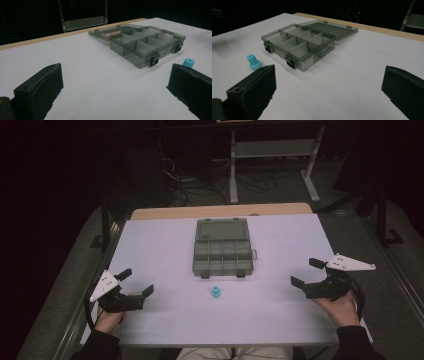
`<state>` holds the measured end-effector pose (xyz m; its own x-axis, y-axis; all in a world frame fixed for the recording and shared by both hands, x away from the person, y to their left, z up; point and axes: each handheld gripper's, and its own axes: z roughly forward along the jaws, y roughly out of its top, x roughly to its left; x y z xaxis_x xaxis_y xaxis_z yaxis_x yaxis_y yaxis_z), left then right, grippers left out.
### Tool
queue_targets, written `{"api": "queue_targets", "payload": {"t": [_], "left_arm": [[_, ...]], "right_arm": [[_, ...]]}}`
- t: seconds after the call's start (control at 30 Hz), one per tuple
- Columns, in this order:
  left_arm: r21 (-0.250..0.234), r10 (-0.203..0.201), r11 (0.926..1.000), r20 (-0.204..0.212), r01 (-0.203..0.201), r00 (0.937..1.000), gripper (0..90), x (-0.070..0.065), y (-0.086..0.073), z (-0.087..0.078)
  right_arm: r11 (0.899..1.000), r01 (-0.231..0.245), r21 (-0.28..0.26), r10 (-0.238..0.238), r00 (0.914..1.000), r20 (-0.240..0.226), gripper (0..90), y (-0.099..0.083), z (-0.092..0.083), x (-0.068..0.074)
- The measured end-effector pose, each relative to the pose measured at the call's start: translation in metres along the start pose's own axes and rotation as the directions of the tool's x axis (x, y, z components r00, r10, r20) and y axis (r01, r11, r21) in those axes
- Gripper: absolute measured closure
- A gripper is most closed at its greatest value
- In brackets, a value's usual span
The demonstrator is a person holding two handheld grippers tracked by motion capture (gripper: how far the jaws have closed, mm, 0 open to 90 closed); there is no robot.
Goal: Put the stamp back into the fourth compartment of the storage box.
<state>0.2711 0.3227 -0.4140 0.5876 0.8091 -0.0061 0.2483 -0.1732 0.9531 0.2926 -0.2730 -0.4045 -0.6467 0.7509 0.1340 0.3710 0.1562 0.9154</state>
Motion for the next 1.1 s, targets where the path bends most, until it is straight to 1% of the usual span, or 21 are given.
{"api": "queue_targets", "payload": {"t": [0.27,0.73,1.1], "left_arm": [[-0.001,0.000,1.0000,0.001,0.000,1.0000,0.0,0.000,0.000,0.000],[-0.004,0.002,1.0000,0.002,-0.002,1.0000,0.0,-0.001,0.000,0.000],[-0.004,0.003,1.0000,0.002,-0.003,1.0000,0.0,-0.001,0.000,0.000]], "right_arm": [[1.000,-0.003,0.009,0.003,1.0000,-0.007,0.0,0.003,0.001,0.001],[0.999,0.023,0.037,-0.022,0.9994,-0.028,0.0,0.013,0.010,0.005],[0.997,0.048,0.061,-0.045,0.9973,-0.058,0.0,0.021,0.017,0.012]]}}
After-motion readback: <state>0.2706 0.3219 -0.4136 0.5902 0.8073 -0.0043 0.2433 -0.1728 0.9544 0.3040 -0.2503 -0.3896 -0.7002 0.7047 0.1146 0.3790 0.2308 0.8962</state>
